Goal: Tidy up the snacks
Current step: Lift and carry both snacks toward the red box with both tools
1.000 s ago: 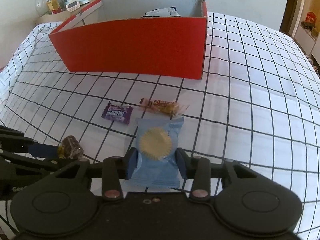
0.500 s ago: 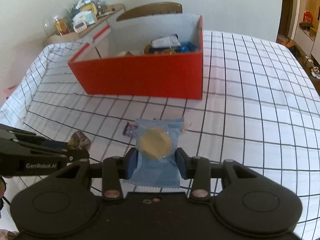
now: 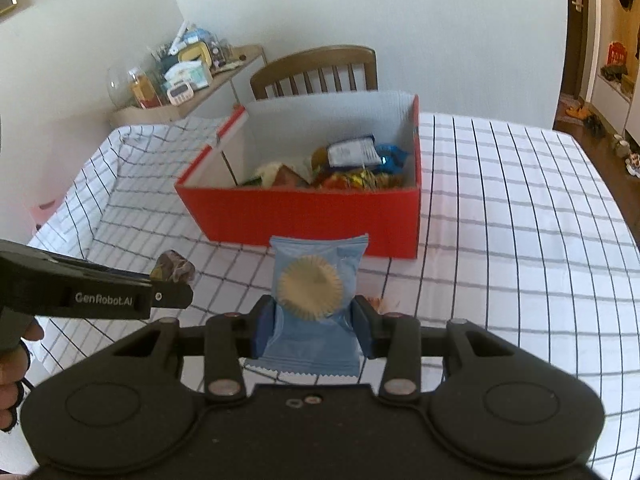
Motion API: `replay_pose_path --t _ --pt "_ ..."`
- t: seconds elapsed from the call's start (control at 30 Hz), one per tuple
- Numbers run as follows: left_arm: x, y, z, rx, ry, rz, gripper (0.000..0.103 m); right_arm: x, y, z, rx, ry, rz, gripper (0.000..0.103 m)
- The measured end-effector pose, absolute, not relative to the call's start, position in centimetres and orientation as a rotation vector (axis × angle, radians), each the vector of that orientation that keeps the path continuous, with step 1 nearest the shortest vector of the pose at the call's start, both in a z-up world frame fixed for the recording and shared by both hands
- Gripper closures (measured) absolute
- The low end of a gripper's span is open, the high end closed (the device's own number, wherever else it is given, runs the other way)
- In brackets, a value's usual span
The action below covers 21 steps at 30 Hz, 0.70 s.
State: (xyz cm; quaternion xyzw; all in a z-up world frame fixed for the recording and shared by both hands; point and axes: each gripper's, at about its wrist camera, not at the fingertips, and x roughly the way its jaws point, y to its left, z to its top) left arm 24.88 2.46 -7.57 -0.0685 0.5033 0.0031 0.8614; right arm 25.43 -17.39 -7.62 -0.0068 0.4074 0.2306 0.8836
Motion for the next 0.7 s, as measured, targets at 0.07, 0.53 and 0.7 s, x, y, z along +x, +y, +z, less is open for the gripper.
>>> replay_pose_path --t 0.07,0.53,0.7 --pt "25.3 2.7 -6.9 -0.149 1.040 0.013 0.072 25.7 -17.2 -7.0 -0.020 0.831 0.484 0.062" --pt "29.8 4.7 -3.8 -0.175 0.998 0.059 0.072 30.1 -15.5 -3.7 -0.040 0.776 0.504 0.062" --pt "32.2 5.6 -3.4 -0.181 1.003 0.091 0.072 31.9 -14.2 -3.1 -0.066 0.760 0.510 0.062"
